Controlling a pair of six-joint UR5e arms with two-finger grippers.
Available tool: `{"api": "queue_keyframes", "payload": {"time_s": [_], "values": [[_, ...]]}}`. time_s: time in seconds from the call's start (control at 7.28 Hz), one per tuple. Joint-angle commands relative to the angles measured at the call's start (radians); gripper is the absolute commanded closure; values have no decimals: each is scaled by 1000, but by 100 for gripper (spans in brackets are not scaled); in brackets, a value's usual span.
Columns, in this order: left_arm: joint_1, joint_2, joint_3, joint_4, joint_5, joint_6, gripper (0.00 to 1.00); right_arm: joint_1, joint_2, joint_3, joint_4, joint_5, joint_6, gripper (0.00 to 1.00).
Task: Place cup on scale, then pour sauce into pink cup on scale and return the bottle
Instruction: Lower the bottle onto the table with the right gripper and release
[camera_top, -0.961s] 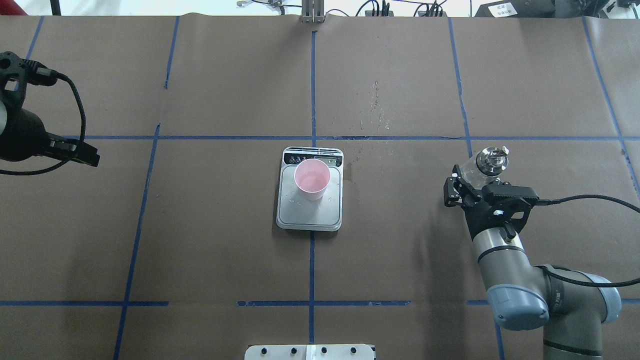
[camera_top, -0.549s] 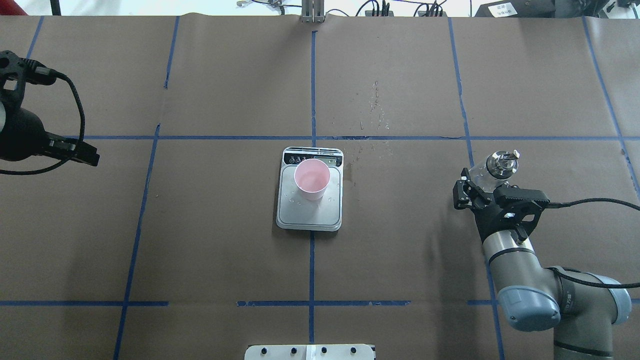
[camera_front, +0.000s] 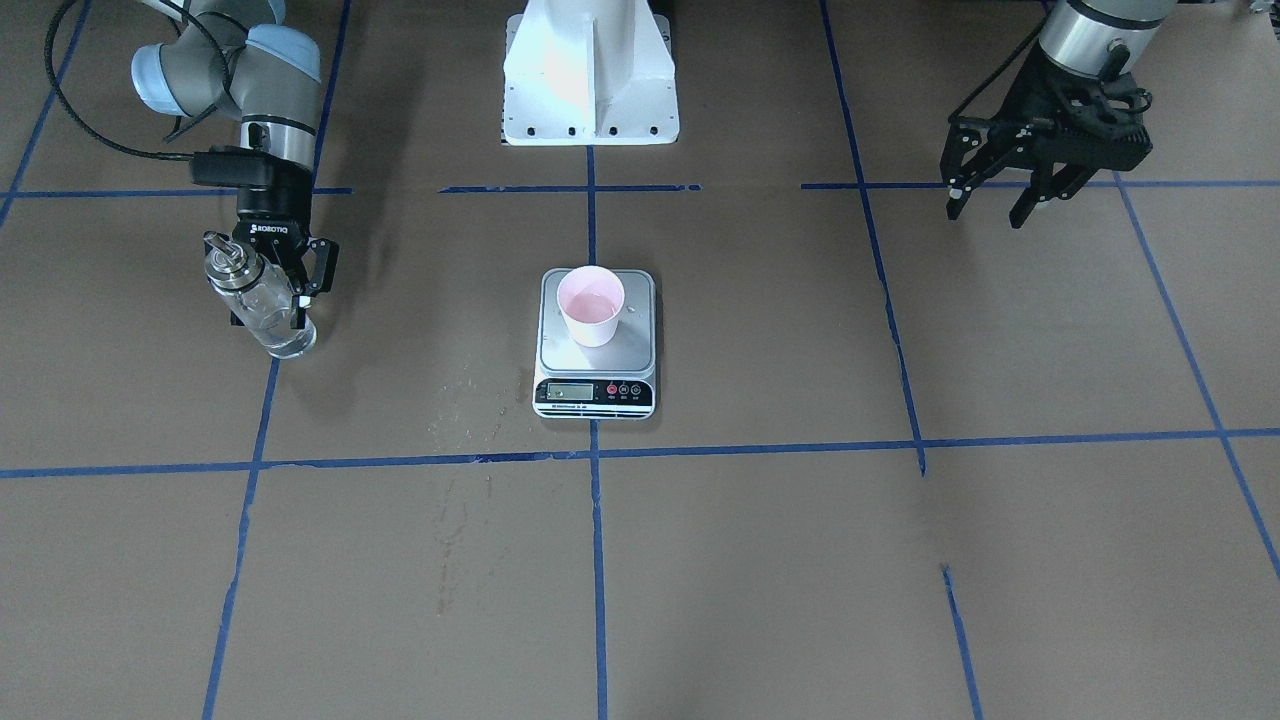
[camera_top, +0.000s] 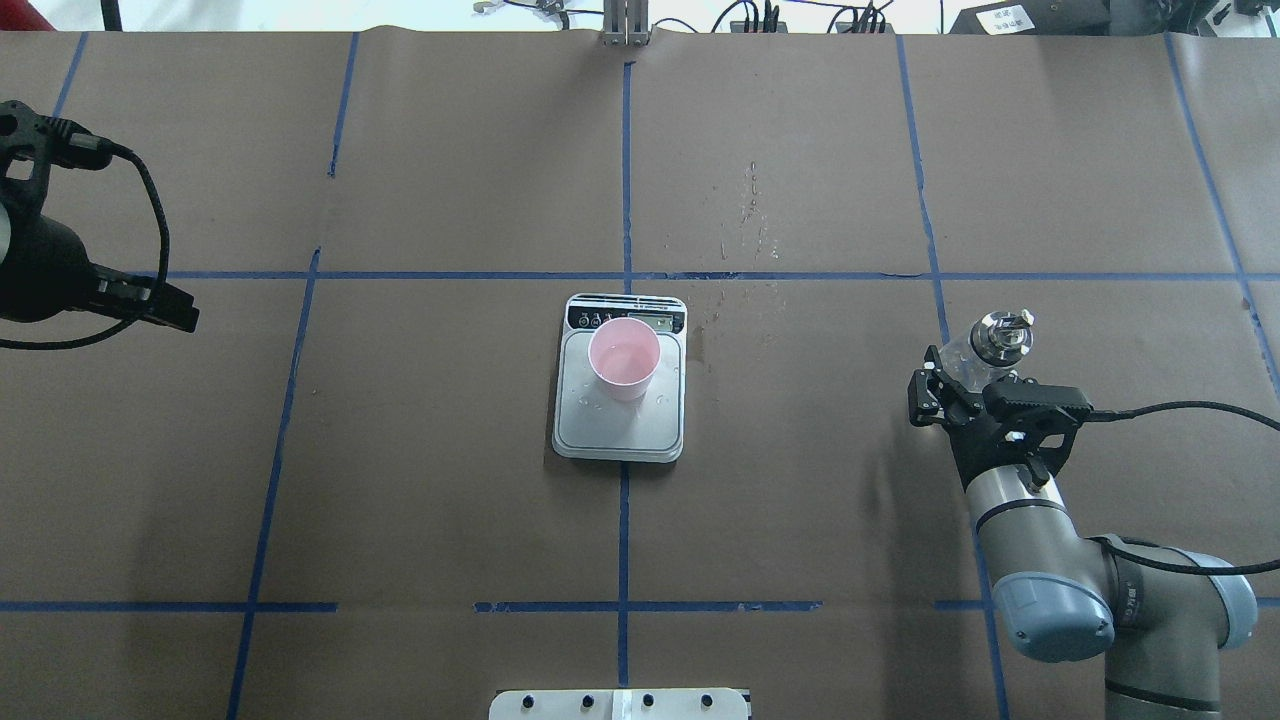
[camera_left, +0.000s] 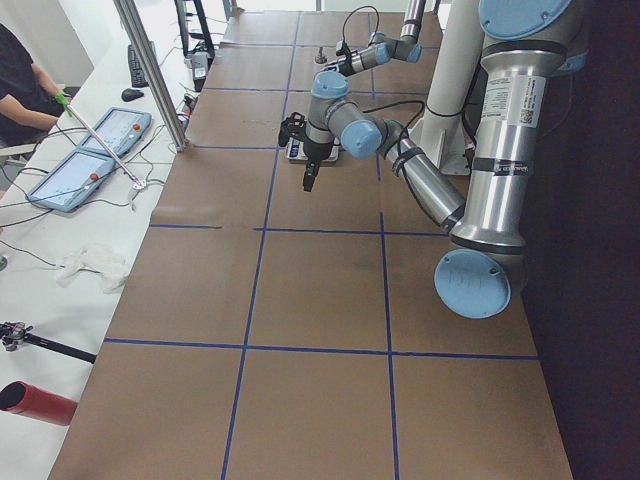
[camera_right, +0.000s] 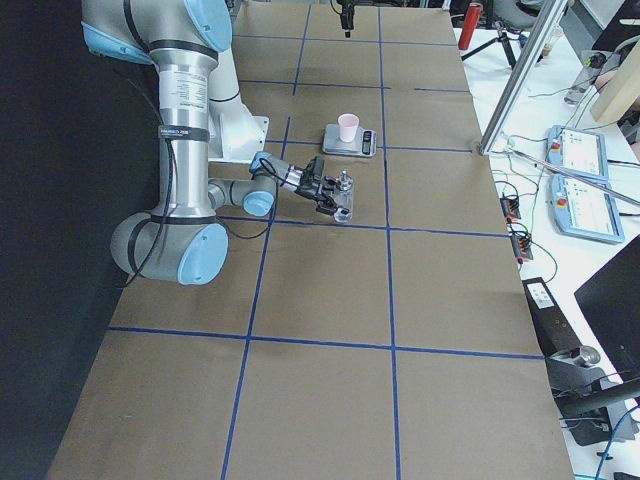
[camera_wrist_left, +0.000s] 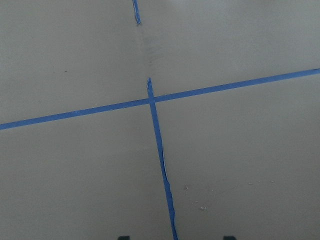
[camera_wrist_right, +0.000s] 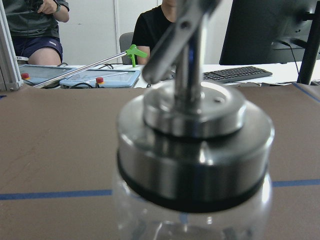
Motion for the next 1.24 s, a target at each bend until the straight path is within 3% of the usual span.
{"api": "queue_keyframes", "payload": {"time_s": [0.0,1.1], "values": [[2,0,0,0,0,0,30,-2,6,-9,1,14,0,100],[2,0,0,0,0,0,29,-14,11,-9,1,14,3,94]]}}
